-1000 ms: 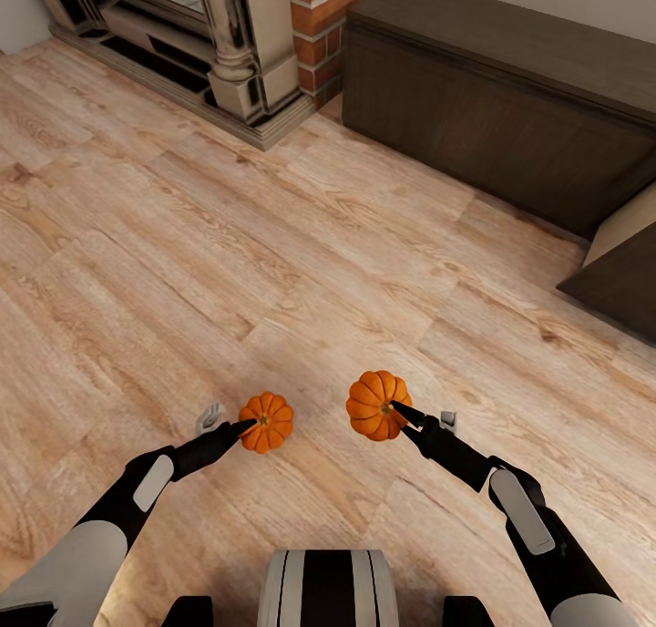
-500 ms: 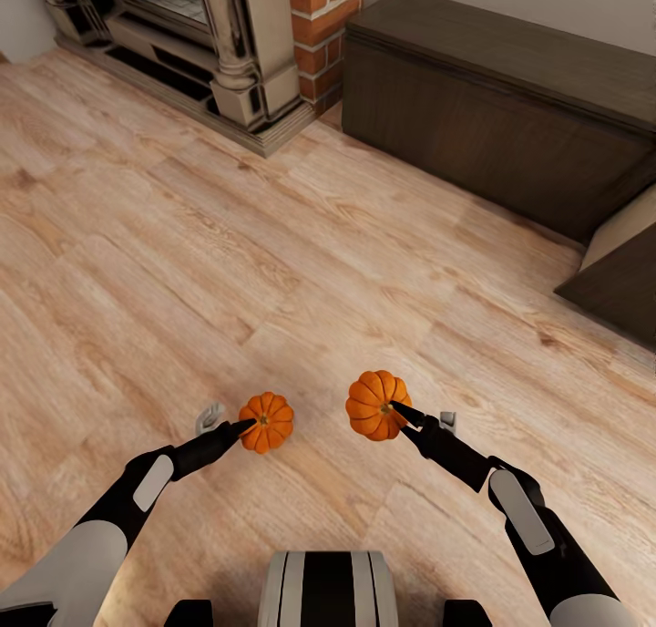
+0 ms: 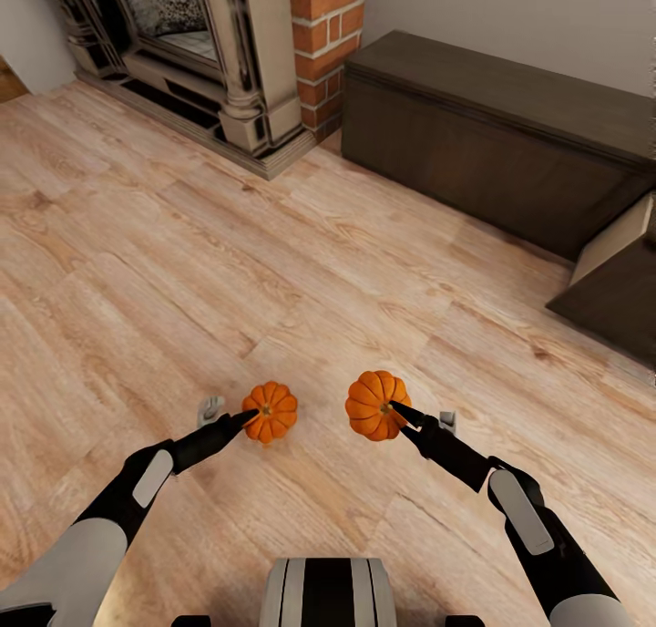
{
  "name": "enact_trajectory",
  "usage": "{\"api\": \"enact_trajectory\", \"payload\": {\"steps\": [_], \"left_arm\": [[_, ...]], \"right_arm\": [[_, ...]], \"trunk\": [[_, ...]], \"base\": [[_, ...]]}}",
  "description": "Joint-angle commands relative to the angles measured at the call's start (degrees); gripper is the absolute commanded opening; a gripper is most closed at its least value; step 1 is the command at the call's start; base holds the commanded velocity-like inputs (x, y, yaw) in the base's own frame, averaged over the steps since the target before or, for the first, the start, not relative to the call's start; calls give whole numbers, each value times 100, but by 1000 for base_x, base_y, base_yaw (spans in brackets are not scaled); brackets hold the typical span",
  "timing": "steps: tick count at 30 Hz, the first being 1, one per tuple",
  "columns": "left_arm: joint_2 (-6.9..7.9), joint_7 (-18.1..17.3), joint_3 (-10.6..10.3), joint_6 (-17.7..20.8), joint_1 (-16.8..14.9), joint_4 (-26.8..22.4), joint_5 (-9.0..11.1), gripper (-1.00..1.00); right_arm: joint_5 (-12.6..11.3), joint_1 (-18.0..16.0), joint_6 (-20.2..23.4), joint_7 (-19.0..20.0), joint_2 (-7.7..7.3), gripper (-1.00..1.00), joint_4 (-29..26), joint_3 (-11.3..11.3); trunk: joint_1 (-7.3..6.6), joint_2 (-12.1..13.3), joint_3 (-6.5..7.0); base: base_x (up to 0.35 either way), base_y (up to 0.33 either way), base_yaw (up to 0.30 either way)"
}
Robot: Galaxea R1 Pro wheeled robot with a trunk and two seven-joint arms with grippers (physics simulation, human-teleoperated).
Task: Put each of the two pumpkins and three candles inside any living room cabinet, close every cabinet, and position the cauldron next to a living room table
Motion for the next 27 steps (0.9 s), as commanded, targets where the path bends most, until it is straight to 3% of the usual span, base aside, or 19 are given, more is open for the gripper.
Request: {"api": "enact_trajectory", "payload": {"steps": [1, 12, 17, 20, 27], "left_arm": [[0, -20, 13, 35, -1, -58, 12, -100], [0, -46, 67, 107, 26, -469, 33, -100], [24, -33, 90, 326, 61, -1052, 75, -100], [91, -21, 98, 616, 72, -1476, 80, -100], [330, -27, 102, 836, 78, -1724, 90, -100]], "right_arm": [[-29, -1, 37, -8, 1, -100, 1, -4], [-31, -1, 35, -9, 0, -100, 6, -5], [-35, -1, 33, -9, -8, -100, 9, -5], [-36, -1, 32, -9, -17, -100, 9, -5], [-26, -1, 32, -35, -5, -100, 9, -5]], "trunk": [[-3, 0, 20], [-31, 15, 263], [-44, 22, 374], [-52, 26, 441], [-70, 35, 596]], "base": [[0, 0, 0], [0, 0, 0], [0, 0, 0], [0, 0, 0], [0, 0, 0]]}}
